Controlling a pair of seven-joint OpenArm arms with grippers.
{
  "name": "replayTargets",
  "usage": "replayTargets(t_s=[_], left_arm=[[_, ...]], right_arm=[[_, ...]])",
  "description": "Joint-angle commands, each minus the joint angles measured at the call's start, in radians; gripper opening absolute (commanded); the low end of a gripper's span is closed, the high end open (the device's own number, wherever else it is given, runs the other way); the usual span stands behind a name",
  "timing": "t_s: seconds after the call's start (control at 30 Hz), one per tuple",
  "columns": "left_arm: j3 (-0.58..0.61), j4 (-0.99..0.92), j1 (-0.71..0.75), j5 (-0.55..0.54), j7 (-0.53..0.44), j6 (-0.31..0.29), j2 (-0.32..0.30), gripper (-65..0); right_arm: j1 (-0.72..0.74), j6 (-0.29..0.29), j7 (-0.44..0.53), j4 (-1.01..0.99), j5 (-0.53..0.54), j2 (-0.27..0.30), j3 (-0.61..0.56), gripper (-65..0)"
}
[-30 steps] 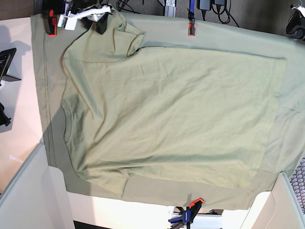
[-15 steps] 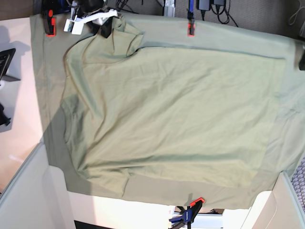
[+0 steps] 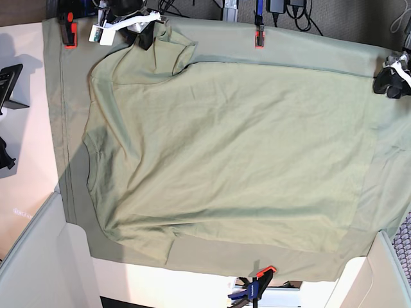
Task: Fold the T-shirt properly
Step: 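Lower the left gripper onto the opposite shoulder edge and grasp it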
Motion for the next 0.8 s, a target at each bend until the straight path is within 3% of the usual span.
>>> replayTargets(t_s=[0.0,0.1,0.2,0.43,0.5,0.57,0.67,0.77], left_arm=[[0.006,0.009,-0.001,-0.005,-0.008,-0.01,-0.019,-27.2],[0.045,0.009,-0.001,0.025,-0.008,-0.005,-0.019,-27.2],[0.08,0.009,0.002,0.062,-0.003,0.039,-0.019,-27.2],[0.113,0.009,0.007,0.066,0.016,0.035,-0.019,-27.9],[0.113,0.009,0.008,0.016,-0.011,0.035,-0.019,-34.0],[0.113,0.009,0.007,-0.023,-0.013,0.035,-0.019,-48.1],[0.113,0.009,0.007,0.014,-0.013,0.035,-0.019,-65.0],[0.113,0.009,0.006,0.068,-0.008,0.034,-0.019,-65.0]], right_arm=[[-0.006,0.004,0.005,0.011,-0.003,0.003,-0.001,-48.5],[-0.006,0.004,0.005,0.011,-0.003,0.003,-0.001,-48.5],[-0.006,0.004,0.005,0.011,-0.003,0.003,-0.001,-48.5],[-0.006,0.005,0.005,0.011,-0.003,0.002,-0.001,-48.5],[-0.006,0.005,0.005,0.011,-0.003,0.002,-0.001,-48.6],[-0.006,0.004,0.011,0.011,0.0,0.002,-0.001,-50.2],[-0.006,0.004,0.013,0.011,0.002,0.002,-0.001,-65.0],[-0.006,0.005,0.012,0.011,0.001,0.003,0.0,-65.0]])
